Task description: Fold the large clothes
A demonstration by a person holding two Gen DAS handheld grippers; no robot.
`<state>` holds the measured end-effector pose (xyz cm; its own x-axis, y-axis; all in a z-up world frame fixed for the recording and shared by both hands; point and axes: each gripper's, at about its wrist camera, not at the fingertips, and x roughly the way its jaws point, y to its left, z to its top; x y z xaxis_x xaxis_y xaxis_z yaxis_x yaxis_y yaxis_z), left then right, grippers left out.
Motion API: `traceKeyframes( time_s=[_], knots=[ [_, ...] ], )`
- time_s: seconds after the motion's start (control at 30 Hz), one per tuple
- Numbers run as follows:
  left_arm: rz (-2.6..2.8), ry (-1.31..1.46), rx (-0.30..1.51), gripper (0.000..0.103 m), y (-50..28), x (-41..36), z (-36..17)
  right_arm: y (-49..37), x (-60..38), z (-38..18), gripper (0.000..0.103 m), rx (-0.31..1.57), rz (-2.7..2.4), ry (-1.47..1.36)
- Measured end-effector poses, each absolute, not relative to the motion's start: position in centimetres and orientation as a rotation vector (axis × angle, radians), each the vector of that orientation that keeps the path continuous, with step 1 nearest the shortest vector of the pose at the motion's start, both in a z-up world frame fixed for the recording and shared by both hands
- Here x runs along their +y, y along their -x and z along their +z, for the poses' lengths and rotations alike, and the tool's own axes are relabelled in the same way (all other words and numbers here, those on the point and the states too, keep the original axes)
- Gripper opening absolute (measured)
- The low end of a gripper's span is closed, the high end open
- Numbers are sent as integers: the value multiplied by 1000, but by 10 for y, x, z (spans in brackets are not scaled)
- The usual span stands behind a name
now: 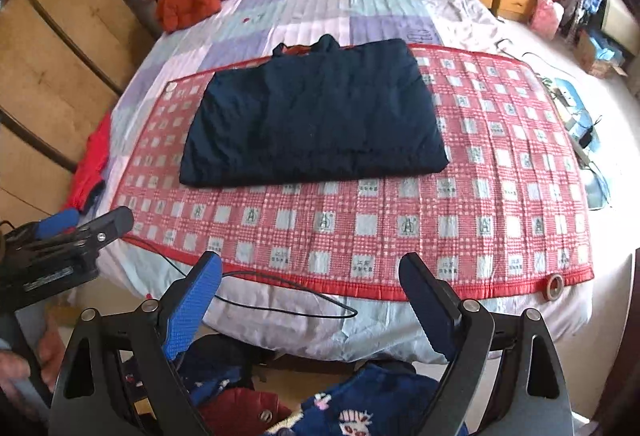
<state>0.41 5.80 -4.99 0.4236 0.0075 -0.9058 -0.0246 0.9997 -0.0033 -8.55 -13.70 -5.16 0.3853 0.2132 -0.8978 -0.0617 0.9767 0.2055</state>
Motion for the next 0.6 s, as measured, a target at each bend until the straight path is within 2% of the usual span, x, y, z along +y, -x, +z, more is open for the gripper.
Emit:
traceKeyframes(
  time_s=[0.13,0.6],
  knots=[
    [23,-2,1096,103,-4,56,-34,85,-124,-39,92,1150,172,-110],
    [-41,-8,1144,103,-10,32,-38,78,-138,-31,92,1174,117,-115]
  ],
)
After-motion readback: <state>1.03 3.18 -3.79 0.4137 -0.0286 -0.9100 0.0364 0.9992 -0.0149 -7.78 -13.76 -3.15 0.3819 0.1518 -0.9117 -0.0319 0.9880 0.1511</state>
